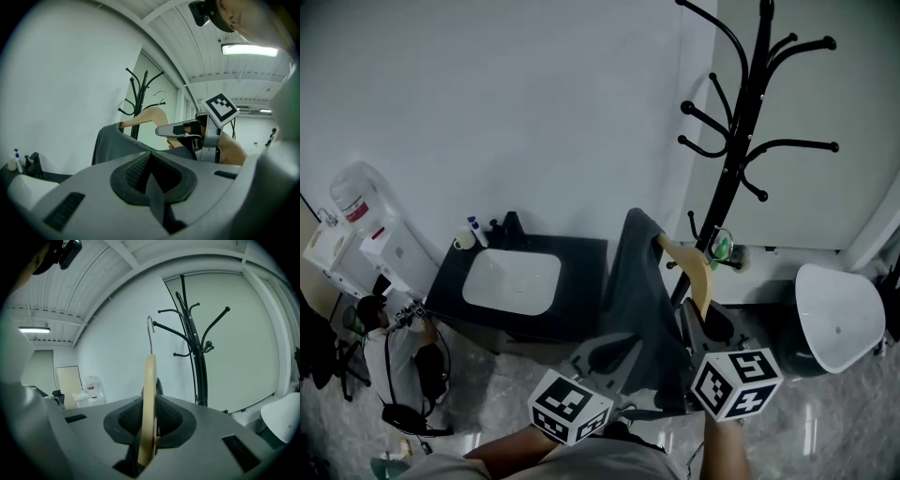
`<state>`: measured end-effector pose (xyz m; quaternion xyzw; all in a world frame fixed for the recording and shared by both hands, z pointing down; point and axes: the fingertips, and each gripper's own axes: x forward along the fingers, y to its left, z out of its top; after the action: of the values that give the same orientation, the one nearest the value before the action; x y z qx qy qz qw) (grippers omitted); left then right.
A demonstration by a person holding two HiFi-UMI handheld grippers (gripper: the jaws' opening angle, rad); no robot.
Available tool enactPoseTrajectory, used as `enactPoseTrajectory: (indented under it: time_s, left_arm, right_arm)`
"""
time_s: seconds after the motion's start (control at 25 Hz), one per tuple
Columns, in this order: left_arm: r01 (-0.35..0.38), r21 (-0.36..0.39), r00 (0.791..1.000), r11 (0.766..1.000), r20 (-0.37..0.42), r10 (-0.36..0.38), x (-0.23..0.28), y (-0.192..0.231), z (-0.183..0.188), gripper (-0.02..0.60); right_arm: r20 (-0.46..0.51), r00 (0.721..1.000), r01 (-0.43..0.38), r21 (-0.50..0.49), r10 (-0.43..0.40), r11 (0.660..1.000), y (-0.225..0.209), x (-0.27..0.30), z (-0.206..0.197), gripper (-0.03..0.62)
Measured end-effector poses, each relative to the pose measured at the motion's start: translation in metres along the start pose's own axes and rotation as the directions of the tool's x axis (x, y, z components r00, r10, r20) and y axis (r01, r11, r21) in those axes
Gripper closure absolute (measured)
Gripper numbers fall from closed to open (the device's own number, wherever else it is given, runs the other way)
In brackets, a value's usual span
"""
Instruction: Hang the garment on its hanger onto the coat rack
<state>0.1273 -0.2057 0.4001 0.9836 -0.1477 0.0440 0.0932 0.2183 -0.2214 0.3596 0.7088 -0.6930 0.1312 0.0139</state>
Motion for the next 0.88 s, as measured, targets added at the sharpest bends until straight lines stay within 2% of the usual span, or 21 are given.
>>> enactPoseTrajectory:
  time_s: [0.36,0.88]
  left_arm:
    - [-0.017,-0.007,1.0,1.0,-0.013,0.017,0.071,0.051,0.024,0.575]
    - [0.088,-0.007,0.996,0.996,0.0,-0.088,0.126,0.111,0.047,0.575]
  right_arm:
    - [-0.004,1.0,0.008,-0.021,-0.008,1.0,-0.052,0.089,0.042,0.533]
    - [-0.028,0.983,0.182,-0.014,-0.182,0.983,-0.117,0.177,0.064,0.533]
